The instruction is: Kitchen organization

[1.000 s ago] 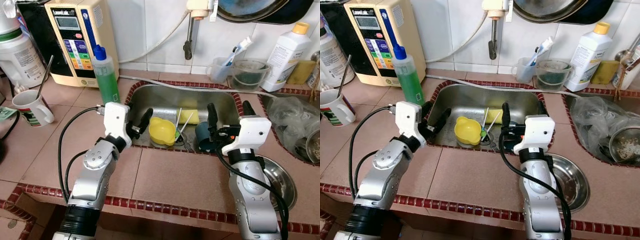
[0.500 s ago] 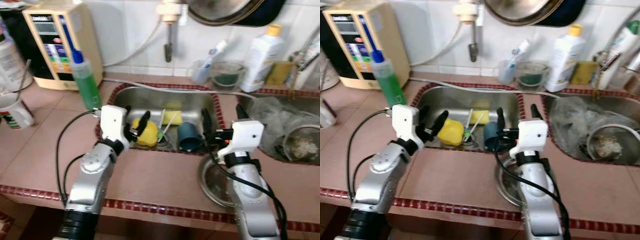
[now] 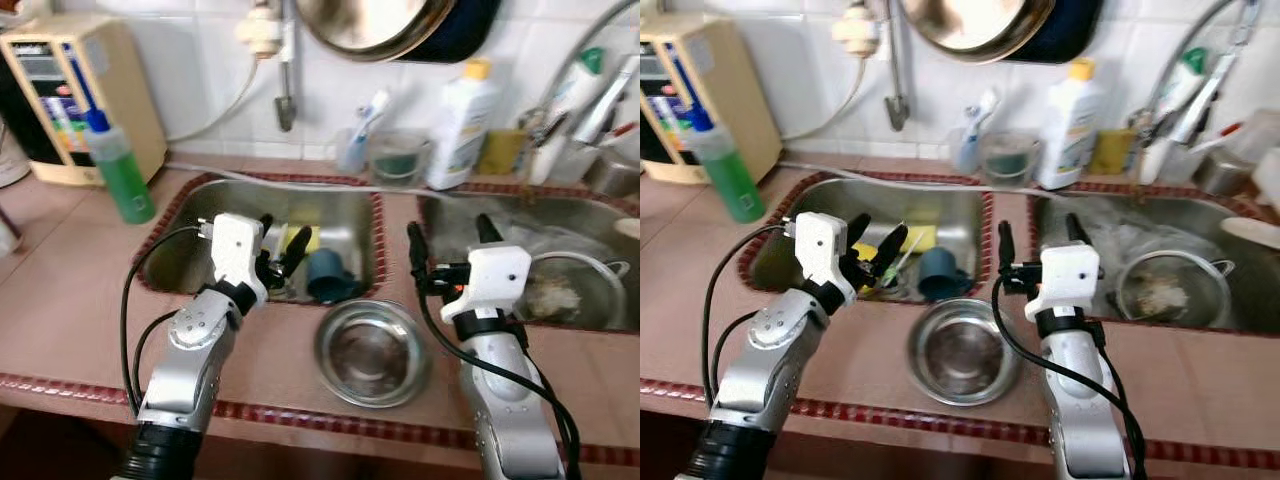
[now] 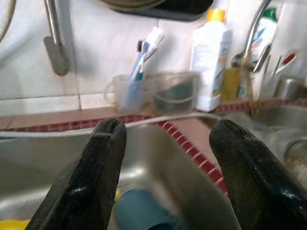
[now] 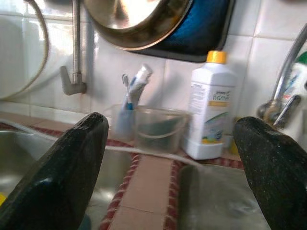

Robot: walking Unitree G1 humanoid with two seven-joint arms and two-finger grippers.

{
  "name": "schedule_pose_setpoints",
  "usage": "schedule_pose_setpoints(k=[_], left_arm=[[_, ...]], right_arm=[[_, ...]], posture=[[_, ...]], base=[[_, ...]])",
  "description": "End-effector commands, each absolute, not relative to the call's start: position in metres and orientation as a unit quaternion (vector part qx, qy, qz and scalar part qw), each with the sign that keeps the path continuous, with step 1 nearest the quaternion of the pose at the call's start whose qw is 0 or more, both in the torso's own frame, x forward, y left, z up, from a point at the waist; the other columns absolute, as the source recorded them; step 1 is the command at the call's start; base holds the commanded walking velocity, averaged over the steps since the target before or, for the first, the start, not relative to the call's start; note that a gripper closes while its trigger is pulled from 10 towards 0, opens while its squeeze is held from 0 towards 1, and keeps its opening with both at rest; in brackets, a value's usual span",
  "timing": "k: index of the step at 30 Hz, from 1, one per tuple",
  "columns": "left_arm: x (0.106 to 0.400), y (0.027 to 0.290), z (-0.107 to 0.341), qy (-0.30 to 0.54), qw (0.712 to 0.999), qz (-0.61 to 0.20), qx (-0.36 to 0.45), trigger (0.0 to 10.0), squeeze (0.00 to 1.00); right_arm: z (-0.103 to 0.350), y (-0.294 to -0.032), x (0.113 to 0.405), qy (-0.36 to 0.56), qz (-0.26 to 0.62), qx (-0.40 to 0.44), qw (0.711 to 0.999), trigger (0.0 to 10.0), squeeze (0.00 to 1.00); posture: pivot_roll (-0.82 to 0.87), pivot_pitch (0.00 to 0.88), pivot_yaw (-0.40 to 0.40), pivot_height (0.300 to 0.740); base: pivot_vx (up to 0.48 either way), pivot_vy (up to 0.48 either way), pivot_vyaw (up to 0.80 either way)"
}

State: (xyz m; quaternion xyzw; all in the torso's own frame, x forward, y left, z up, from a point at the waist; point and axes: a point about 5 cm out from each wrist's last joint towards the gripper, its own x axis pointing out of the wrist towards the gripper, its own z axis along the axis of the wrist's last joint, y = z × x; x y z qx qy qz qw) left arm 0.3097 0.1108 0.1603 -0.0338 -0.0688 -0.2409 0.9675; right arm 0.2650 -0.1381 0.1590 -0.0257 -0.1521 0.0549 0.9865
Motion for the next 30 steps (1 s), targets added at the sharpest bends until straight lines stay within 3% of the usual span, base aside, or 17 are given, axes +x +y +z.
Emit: schedule_pose_setpoints(k=[1,10,18,28,30], left_arm=[[0.307,0.122,0.161,-0.069,0.969,-0.237,-0.027,10.0,0.0],[0.288,0.129,0.153,-0.063,0.955,-0.289,-0.003,10.0,0.0],[0.258,0.124,0.151,-0.064,0.914,-0.398,0.056,10.0,0.0],[0.239,0.118,0.147,-0.052,0.883,-0.46,0.081,10.0,0.0],[0.236,0.119,0.146,-0.05,0.876,-0.47,0.095,10.0,0.0]], right_arm=[[0.16,-0.132,0.261,-0.149,0.085,-0.011,0.985,10.0,0.0],[0.147,-0.139,0.239,-0.115,0.123,0.017,0.986,10.0,0.0],[0.136,-0.145,0.208,-0.065,0.178,0.052,0.98,10.0,0.0],[0.127,-0.151,0.188,-0.029,0.178,0.052,0.982,10.0,0.0],[0.127,-0.158,0.186,-0.026,0.144,0.054,0.988,10.0,0.0]], posture=[[-0.2,0.001,0.018,0.74],[-0.19,0.0,0.011,0.74],[-0.19,0.008,0.007,0.74],[-0.19,0.029,0.009,0.74],[-0.2,0.039,0.016,0.74]], base=[[0.0,0.0,0.0],[0.0,0.0,0.0],[0.0,0.0,0.0],[0.0,0.0,0.0],[0.0,0.0,0.0]])
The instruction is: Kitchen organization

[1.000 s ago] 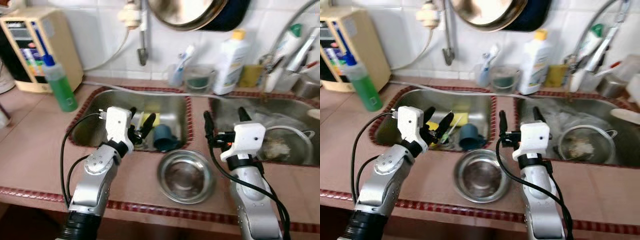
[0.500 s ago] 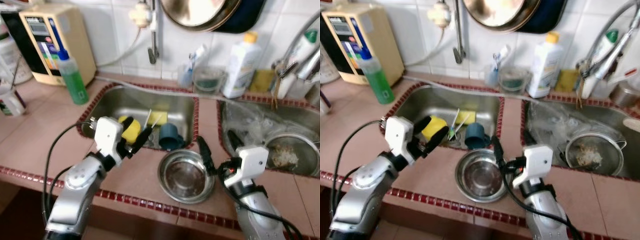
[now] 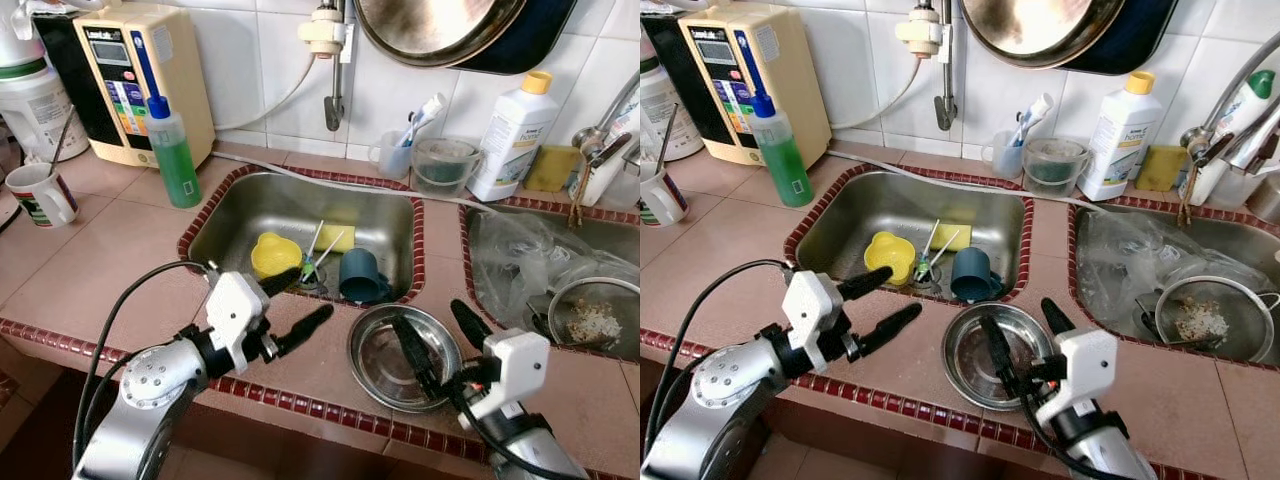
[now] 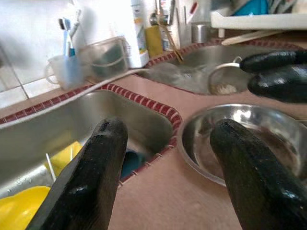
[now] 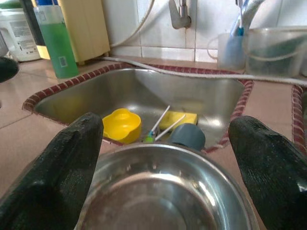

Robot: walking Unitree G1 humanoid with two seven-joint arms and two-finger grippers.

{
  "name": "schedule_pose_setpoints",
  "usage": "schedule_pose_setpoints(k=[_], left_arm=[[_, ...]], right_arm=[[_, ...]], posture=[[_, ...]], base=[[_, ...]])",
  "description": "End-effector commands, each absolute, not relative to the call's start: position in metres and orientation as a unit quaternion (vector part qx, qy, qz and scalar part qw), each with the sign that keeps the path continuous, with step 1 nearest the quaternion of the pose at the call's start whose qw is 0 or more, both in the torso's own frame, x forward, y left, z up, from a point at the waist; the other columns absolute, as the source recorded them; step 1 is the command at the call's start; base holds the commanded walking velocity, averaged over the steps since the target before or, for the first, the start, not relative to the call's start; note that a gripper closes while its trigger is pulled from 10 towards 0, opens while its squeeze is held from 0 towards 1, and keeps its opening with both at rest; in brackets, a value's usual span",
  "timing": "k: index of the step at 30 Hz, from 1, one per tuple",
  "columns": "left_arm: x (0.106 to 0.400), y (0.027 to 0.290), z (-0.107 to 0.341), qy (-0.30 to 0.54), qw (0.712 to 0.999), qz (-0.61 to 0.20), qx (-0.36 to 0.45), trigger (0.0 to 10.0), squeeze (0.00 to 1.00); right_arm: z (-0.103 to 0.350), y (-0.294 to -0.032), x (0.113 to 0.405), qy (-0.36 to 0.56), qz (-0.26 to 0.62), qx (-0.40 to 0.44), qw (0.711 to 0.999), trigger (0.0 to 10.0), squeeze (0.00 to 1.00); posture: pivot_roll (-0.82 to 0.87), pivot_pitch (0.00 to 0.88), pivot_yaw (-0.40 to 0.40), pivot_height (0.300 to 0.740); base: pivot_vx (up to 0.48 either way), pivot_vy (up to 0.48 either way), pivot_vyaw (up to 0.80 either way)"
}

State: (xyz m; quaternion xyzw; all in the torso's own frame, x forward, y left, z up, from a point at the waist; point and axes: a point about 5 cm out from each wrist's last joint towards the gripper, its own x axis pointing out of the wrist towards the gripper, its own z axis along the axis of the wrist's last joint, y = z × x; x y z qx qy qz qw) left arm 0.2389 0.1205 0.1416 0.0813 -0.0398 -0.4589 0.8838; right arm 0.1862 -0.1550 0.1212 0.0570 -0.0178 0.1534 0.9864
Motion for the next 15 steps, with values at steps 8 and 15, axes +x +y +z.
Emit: schedule_pose_setpoints(k=[8,15], left_arm=[[0.238,0.115,0.147,-0.052,0.873,-0.476,0.094,10.0,0.0],[0.236,0.109,0.146,-0.042,0.861,-0.496,0.108,10.0,0.0]], right_arm=[[0.128,-0.175,0.187,-0.034,0.034,0.084,0.995,10.0,0.0],[0.118,-0.177,0.186,0.007,0.017,0.13,0.991,10.0,0.0]], posture=[[-0.22,0.052,0.032,0.74],[-0.23,0.048,0.043,0.74]], base=[[0.0,0.0,0.0],[0.0,0.0,0.0]])
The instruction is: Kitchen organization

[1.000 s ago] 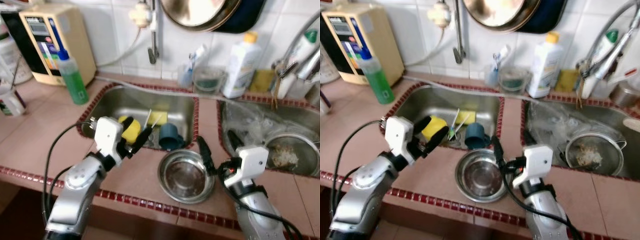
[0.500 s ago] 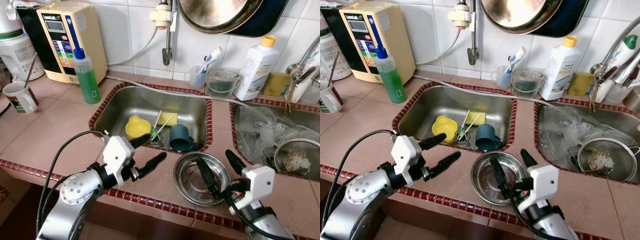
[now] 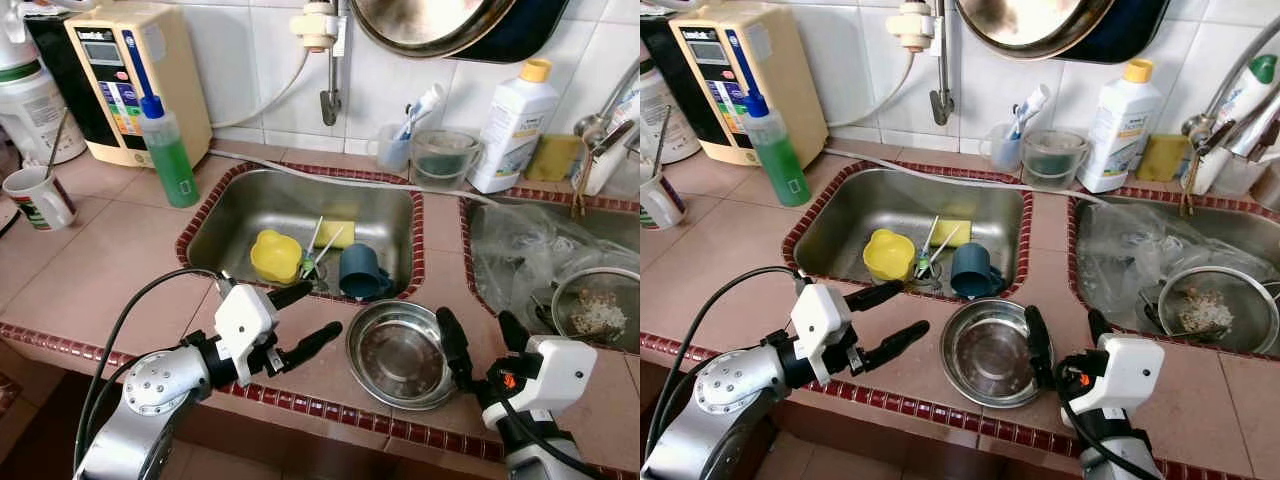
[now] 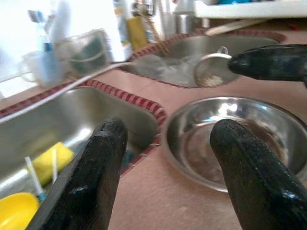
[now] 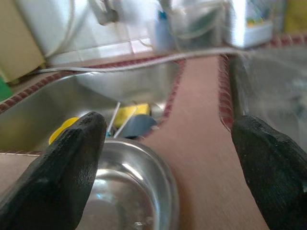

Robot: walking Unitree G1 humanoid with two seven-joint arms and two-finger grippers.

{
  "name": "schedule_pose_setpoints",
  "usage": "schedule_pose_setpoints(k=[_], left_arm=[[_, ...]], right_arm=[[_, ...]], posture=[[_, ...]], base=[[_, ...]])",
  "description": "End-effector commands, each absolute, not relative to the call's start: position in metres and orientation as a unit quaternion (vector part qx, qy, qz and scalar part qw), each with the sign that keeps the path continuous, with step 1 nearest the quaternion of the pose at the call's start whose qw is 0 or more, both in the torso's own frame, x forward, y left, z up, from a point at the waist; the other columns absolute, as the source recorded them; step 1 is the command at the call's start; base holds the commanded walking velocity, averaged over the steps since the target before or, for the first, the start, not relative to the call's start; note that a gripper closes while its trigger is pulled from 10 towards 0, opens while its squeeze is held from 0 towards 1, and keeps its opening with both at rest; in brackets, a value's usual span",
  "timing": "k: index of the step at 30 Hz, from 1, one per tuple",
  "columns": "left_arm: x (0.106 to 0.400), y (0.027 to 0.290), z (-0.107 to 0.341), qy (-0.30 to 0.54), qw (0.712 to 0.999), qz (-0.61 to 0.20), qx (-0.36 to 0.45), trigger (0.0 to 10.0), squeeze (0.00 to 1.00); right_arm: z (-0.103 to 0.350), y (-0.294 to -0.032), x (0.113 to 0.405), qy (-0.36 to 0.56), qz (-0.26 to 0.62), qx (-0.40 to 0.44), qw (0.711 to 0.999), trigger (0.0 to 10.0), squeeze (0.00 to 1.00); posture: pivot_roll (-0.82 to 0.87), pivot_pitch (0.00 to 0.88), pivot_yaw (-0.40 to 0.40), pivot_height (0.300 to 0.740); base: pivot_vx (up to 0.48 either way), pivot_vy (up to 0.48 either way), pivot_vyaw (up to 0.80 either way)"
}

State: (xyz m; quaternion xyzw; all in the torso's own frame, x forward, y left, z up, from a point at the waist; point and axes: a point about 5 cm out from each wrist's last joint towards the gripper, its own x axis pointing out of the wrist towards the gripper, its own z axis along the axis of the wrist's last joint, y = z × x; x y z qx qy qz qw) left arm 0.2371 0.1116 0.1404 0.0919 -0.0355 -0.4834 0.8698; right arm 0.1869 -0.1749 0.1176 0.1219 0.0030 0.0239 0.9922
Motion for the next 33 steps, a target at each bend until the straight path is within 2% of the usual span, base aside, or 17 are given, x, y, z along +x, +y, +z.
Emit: schedule_pose_setpoints(k=[1,15,18,33], left_arm=[[0.236,0.108,0.145,-0.04,0.859,-0.498,0.11,10.0,0.0],[0.23,0.097,0.143,-0.027,0.844,-0.525,0.108,10.0,0.0],[0.231,0.096,0.145,-0.031,0.847,-0.52,0.107,10.0,0.0],[0.231,0.096,0.145,-0.03,0.847,-0.52,0.107,10.0,0.0]], right_arm=[[0.117,-0.178,0.187,0.012,0.014,0.137,0.99,10.0,0.0],[0.104,-0.181,0.207,0.065,0.051,0.155,0.984,10.0,0.0],[0.108,-0.183,0.217,0.071,0.086,0.159,0.981,9.9,0.0],[0.109,-0.183,0.219,0.068,0.089,0.16,0.981,10.0,0.0]], posture=[[-0.23,0.048,0.043,0.74],[-0.23,0.033,0.038,0.74],[-0.23,0.043,0.039,0.74],[-0.23,0.045,0.039,0.74]], base=[[0.0,0.0,0.0],[0.0,0.0,0.0],[0.0,0.0,0.0],[0.0,0.0,0.0]])
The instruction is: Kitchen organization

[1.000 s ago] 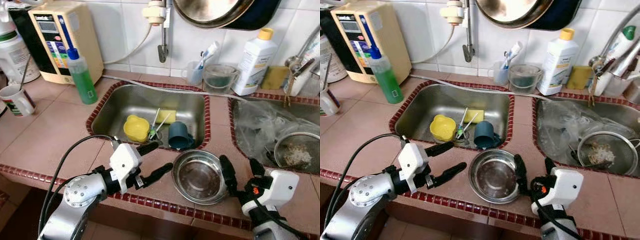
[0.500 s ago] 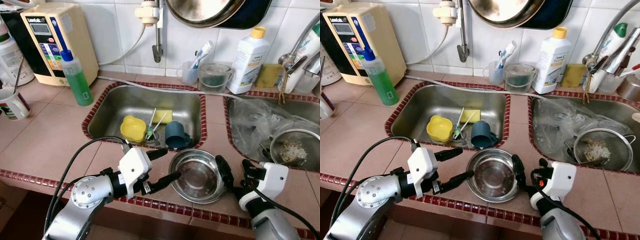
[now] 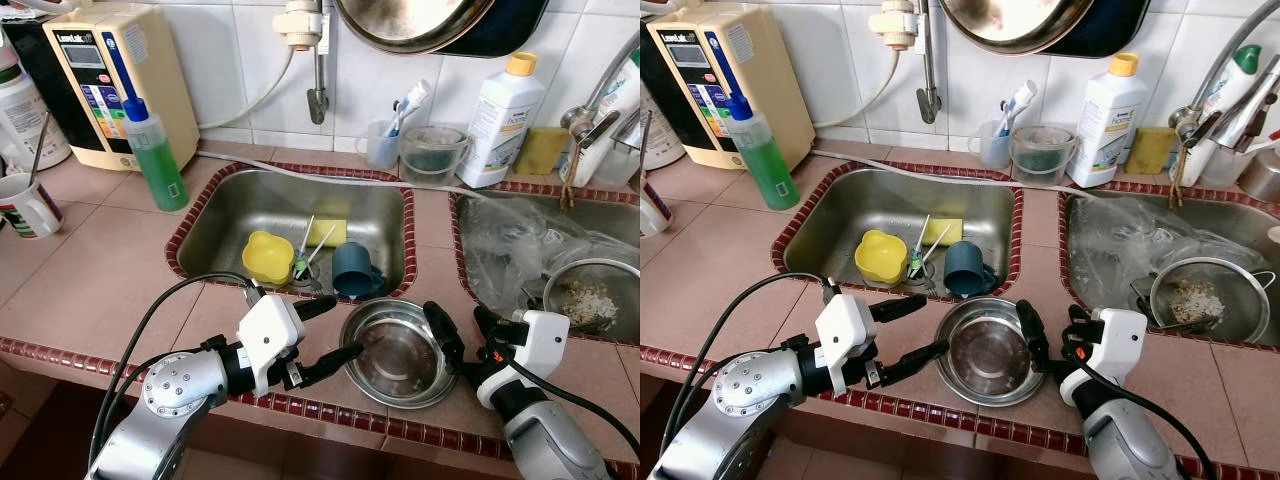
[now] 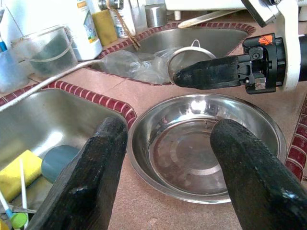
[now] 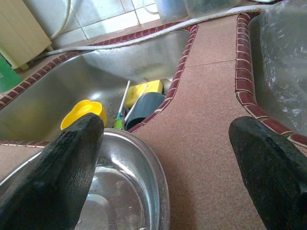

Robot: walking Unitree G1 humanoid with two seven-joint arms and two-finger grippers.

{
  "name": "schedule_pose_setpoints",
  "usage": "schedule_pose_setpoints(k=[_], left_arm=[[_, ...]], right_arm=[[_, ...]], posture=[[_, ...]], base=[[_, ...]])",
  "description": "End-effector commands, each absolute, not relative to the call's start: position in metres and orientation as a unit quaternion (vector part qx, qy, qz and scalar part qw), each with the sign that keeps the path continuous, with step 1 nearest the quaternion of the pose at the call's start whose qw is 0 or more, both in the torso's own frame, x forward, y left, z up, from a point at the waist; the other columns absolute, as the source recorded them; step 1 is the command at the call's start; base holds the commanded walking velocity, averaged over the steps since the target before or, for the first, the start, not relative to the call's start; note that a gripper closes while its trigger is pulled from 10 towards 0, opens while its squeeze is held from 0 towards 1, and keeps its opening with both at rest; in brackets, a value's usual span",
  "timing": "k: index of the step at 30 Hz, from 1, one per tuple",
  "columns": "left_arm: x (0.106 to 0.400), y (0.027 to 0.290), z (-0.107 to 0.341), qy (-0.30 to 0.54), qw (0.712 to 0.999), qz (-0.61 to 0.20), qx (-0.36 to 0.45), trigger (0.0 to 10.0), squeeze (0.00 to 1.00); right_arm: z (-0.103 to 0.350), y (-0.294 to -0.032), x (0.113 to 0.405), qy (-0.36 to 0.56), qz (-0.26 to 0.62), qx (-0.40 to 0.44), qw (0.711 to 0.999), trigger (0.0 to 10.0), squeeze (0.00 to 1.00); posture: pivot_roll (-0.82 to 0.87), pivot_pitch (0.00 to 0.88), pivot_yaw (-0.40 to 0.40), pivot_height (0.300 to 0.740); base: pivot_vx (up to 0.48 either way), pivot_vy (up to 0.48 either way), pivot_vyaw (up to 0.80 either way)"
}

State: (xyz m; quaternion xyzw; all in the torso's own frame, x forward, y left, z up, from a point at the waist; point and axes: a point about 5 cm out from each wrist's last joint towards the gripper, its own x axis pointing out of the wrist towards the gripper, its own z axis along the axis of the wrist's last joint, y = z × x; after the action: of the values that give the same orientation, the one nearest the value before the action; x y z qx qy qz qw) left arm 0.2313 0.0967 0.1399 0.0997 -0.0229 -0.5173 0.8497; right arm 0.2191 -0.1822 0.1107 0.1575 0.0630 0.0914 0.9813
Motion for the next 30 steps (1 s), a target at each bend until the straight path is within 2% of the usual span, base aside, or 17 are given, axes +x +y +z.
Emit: schedule_pose_setpoints(k=[1,14,18,30], left_arm=[[0.231,0.096,0.145,-0.03,0.847,-0.52,0.107,10.0,0.0],[0.231,0.096,0.145,-0.03,0.847,-0.52,0.107,10.0,0.0],[0.232,0.091,0.148,-0.036,0.851,-0.514,0.102,10.0,0.0],[0.234,0.09,0.149,-0.036,0.85,-0.517,0.101,10.0,0.0]], right_arm=[[0.109,-0.183,0.219,0.068,0.089,0.16,0.981,10.0,0.0],[0.109,-0.183,0.219,0.068,0.089,0.16,0.981,10.0,0.0],[0.129,-0.181,0.243,0.046,0.175,0.184,0.966,10.0,0.0],[0.132,-0.184,0.244,0.055,0.182,0.197,0.962,10.0,0.0]], posture=[[-0.23,0.045,0.039,0.74],[-0.23,0.045,0.039,0.74],[-0.21,0.023,0.02,0.74],[-0.22,0.028,0.029,0.74]], base=[[0.0,0.0,0.0],[0.0,0.0,0.0],[0.0,0.0,0.0],[0.0,0.0,0.0]])
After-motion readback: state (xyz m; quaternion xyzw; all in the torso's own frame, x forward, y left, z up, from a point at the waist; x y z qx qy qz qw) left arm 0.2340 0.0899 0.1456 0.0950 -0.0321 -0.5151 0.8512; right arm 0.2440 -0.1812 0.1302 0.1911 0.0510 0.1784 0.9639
